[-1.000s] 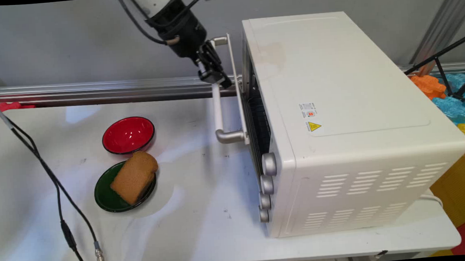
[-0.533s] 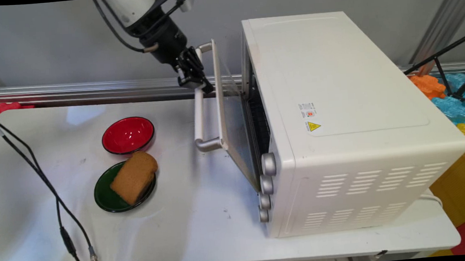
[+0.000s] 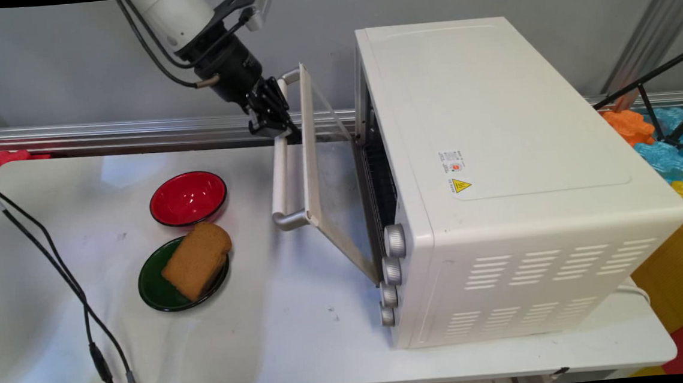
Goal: Open the oven
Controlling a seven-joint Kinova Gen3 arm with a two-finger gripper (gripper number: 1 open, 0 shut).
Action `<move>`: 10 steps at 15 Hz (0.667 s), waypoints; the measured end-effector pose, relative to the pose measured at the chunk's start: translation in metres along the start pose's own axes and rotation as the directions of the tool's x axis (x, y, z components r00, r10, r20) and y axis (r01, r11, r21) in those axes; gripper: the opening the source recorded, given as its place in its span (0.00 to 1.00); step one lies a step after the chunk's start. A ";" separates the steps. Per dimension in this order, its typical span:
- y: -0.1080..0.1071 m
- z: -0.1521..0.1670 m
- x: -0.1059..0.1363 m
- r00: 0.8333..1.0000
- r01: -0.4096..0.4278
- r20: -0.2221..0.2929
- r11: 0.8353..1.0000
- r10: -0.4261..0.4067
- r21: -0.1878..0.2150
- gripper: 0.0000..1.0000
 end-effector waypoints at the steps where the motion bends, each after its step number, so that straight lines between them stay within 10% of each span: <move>1: -0.001 0.001 -0.006 1.000 -0.003 -0.002 1.000 0.003 -0.005 0.00; 10: -0.003 0.003 -0.070 1.000 -0.006 -0.015 0.998 0.005 -0.064 0.00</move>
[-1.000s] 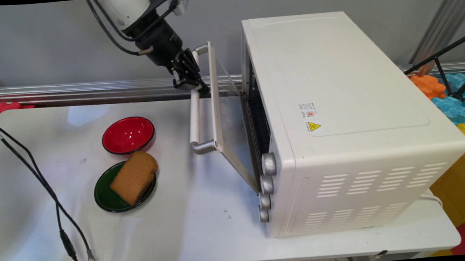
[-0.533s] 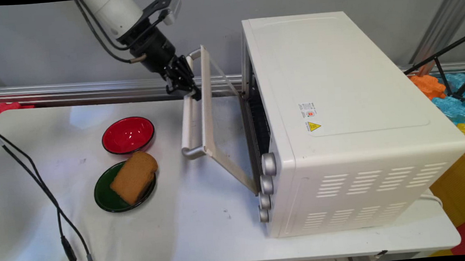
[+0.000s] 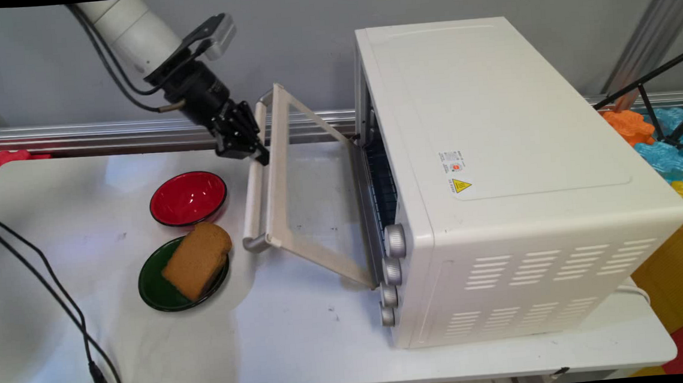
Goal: Open the oven
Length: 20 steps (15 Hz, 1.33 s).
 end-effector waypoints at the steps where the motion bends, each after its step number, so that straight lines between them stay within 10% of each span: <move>1: 0.000 0.000 -0.007 1.000 0.001 -0.003 1.000 -0.001 -0.006 0.00; 20: -0.002 0.027 -0.099 0.999 0.004 -0.036 0.996 -0.008 -0.088 0.00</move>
